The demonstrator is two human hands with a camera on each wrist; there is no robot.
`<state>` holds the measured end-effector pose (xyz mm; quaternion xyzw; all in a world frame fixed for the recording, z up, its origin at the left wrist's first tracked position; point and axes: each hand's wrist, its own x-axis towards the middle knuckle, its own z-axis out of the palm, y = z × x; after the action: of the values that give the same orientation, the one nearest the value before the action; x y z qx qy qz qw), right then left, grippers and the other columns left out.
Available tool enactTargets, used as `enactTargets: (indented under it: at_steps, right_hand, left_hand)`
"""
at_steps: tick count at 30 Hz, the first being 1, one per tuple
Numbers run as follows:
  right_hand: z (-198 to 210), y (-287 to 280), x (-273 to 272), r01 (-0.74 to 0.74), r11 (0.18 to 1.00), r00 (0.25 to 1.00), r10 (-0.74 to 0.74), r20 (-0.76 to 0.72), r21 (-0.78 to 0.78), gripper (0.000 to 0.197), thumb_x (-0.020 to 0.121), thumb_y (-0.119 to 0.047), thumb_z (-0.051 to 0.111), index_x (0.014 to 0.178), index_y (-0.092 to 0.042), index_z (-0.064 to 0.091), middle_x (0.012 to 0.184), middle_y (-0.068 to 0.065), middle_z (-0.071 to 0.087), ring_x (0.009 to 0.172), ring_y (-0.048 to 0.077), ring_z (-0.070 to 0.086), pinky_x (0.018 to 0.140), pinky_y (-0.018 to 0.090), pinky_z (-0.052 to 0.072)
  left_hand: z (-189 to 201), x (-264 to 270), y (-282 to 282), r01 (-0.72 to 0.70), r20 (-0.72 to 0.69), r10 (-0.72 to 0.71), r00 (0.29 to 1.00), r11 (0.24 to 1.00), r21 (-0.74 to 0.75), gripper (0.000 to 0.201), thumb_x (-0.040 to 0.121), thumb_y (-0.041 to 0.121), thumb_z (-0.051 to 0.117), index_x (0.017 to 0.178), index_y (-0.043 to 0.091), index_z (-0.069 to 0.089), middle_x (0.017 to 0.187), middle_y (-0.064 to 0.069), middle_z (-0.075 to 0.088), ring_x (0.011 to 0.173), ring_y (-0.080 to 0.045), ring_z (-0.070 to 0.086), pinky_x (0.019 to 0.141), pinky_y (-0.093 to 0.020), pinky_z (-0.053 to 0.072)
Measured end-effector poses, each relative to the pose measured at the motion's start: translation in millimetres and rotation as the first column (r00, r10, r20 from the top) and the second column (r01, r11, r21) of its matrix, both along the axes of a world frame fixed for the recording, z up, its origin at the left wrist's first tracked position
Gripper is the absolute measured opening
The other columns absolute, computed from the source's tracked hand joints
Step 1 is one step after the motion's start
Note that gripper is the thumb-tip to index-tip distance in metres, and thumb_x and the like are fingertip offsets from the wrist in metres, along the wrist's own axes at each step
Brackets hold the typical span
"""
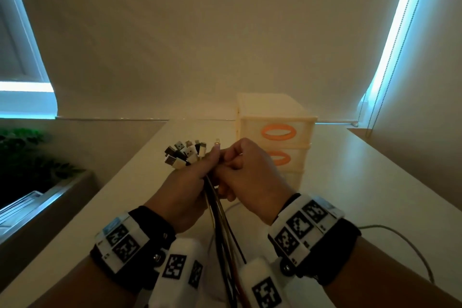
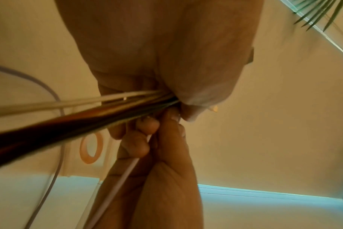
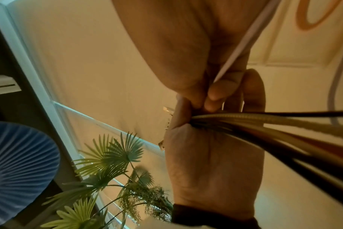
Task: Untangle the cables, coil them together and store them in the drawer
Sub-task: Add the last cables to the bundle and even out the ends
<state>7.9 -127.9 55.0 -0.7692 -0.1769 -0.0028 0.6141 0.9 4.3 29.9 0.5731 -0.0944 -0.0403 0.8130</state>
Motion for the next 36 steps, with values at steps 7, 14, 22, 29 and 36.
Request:
enactTargets:
  at_steps: [7,14,22,29,36]
  right_hand:
    - [-16.5,-27.2,-9.5,-0.075,0.958,0.996,0.085,0.023,-0.278,0.010,0.098,-0.029,0.058,0.099,-0.019,0.060,0.065,-0.006,0.062,0.047,0.001,0.052,0.048,0.017,0.041]
    - [-31.6,-77.2,-2.2,-0.165,0.929,0.984,0.135,-0.114,-0.330,0.024,0.100,-0.026,0.053,0.090,-0.012,0.069,0.057,-0.012,0.045,0.048,0.002,0.038,0.048,0.018,0.034]
    - [-26.4,-95.8,13.6,-0.417,0.874,0.879,0.319,-0.355,-0.248,0.023,0.094,-0.026,0.058,0.077,-0.010,0.062,0.055,0.000,0.046,0.047,0.012,0.041,0.051,0.025,0.036]
    - [-13.3,-89.2,22.6,0.088,0.975,0.994,-0.074,0.076,-0.205,0.027,0.096,-0.028,0.062,0.075,-0.010,0.063,0.046,-0.006,0.049,0.040,0.006,0.043,0.050,0.027,0.037]
    - [5.3,-58.2,16.7,0.270,0.948,0.902,-0.189,0.388,-0.167,0.028,0.084,-0.040,0.073,0.067,-0.020,0.063,0.053,-0.011,0.054,0.052,0.002,0.049,0.056,0.023,0.042]
  left_hand:
    - [6.0,4.8,4.5,-0.109,-0.116,0.073,0.991,0.935,-0.339,0.051,0.107,0.040,0.039,0.082,0.001,0.060,0.114,-0.023,0.072,0.105,-0.034,0.072,0.091,-0.045,0.054]
    - [6.4,2.3,-1.0,-0.124,-0.171,0.039,0.984,0.843,-0.523,0.047,0.104,0.043,0.047,0.065,0.016,0.047,0.059,0.001,0.048,0.053,-0.015,0.059,0.063,-0.032,0.060]
    - [4.1,5.8,20.3,0.320,0.130,-0.305,0.943,0.737,-0.596,0.042,0.111,0.043,0.031,0.079,0.019,0.043,0.056,0.006,0.050,0.042,-0.005,0.041,0.040,-0.018,0.032]
    - [0.7,2.8,12.1,0.324,0.078,-0.334,0.939,0.793,-0.516,0.045,0.109,0.040,0.036,0.073,0.015,0.050,0.064,-0.002,0.060,0.046,-0.010,0.058,0.037,-0.017,0.033]
    - [7.0,-13.9,-6.2,0.188,-0.036,-0.187,0.982,0.982,0.012,0.047,0.102,0.047,0.038,0.066,0.016,0.039,0.109,-0.026,0.073,0.077,-0.032,0.075,0.047,-0.025,0.048]
